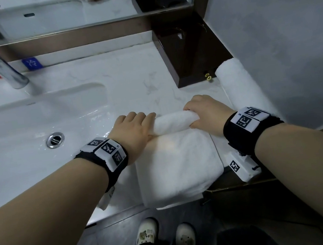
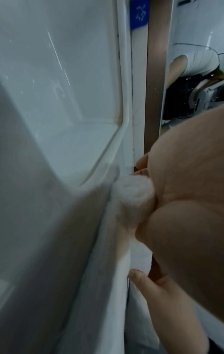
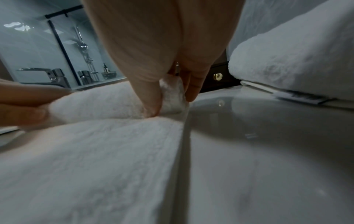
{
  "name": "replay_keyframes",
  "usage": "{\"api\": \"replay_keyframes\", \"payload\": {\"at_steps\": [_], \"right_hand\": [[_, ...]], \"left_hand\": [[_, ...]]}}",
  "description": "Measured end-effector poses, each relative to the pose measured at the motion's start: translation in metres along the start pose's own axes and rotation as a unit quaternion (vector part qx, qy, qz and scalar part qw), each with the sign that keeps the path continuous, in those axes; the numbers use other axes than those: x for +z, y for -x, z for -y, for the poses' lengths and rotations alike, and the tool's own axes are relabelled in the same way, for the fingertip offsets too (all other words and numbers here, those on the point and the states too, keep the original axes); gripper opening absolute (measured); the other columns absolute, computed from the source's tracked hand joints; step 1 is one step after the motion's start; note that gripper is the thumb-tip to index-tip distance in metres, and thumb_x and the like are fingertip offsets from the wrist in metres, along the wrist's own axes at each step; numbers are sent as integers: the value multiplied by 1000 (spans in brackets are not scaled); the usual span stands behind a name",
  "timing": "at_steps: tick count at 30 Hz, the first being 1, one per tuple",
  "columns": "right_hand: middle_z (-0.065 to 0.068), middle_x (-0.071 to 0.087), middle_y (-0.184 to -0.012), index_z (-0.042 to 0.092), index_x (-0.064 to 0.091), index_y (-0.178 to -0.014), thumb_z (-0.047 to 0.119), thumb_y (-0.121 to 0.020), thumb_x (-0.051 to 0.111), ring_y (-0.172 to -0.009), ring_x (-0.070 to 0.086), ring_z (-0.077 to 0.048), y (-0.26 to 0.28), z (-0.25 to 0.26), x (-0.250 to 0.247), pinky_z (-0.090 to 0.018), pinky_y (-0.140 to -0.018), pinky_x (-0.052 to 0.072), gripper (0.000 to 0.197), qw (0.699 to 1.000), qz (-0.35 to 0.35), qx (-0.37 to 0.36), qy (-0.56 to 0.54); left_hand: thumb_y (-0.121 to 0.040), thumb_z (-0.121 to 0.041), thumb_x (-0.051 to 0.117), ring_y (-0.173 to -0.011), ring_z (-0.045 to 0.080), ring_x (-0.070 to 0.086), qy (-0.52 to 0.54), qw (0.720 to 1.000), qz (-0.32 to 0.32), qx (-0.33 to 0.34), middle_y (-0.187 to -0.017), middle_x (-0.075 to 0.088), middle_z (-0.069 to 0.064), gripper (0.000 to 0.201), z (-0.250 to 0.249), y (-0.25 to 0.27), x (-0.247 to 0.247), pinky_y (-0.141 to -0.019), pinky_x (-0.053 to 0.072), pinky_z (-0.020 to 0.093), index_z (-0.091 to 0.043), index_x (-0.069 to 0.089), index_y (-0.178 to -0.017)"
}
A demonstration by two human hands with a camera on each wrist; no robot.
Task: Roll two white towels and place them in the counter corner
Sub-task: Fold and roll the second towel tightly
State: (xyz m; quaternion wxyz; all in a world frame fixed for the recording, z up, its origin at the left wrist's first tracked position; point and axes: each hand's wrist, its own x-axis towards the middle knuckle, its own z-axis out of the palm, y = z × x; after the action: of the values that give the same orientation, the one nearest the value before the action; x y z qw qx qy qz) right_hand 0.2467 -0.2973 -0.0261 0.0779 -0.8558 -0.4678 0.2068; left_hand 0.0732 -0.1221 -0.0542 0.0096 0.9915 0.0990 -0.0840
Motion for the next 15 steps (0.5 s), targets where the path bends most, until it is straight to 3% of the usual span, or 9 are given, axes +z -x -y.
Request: {"api": "replay_keyframes", "payload": {"at_steps": [4,7,11,15], "right_hand": [[-2,51,-113,19,61,-115,24,-85,68,-112,44,-21,-4,-4,-2,-31,-95,38,31,1000,-13,-4,5],[-1,51,-109,18,63,-112,26,-84,68,-111,45,-19,-6,-5,-4,-26,-90,36,29,1000,-21,-14,13],[2,52,-104,19,64,-110,28,-83,67,-106,46,-18,-8,-6,-5,-33,-92,41,28,999,-24,-17,31],[8,47,-95,22,64,-102,28,-82,68,-94,51,-18,-10,-10,-1,-32,-82,43,21,998,-52,-21,28]], "left_hand": [[-104,-39,32,-127,27,35,63,998,5,-20,-144,41,-3,59,12,10,-2,-104,25,38,-26,11,-157],[-104,-34,35,-126,27,37,116,993,11,-18,-140,48,-3,53,17,14,-6,-103,29,38,-30,22,-155],[-99,-26,52,-119,25,51,245,968,31,-49,-129,55,3,44,17,7,-13,-100,41,37,-26,44,-142],[-96,-25,55,-113,25,57,199,978,42,-48,-128,57,3,42,16,-3,-18,-92,45,33,-20,50,-137]]}}
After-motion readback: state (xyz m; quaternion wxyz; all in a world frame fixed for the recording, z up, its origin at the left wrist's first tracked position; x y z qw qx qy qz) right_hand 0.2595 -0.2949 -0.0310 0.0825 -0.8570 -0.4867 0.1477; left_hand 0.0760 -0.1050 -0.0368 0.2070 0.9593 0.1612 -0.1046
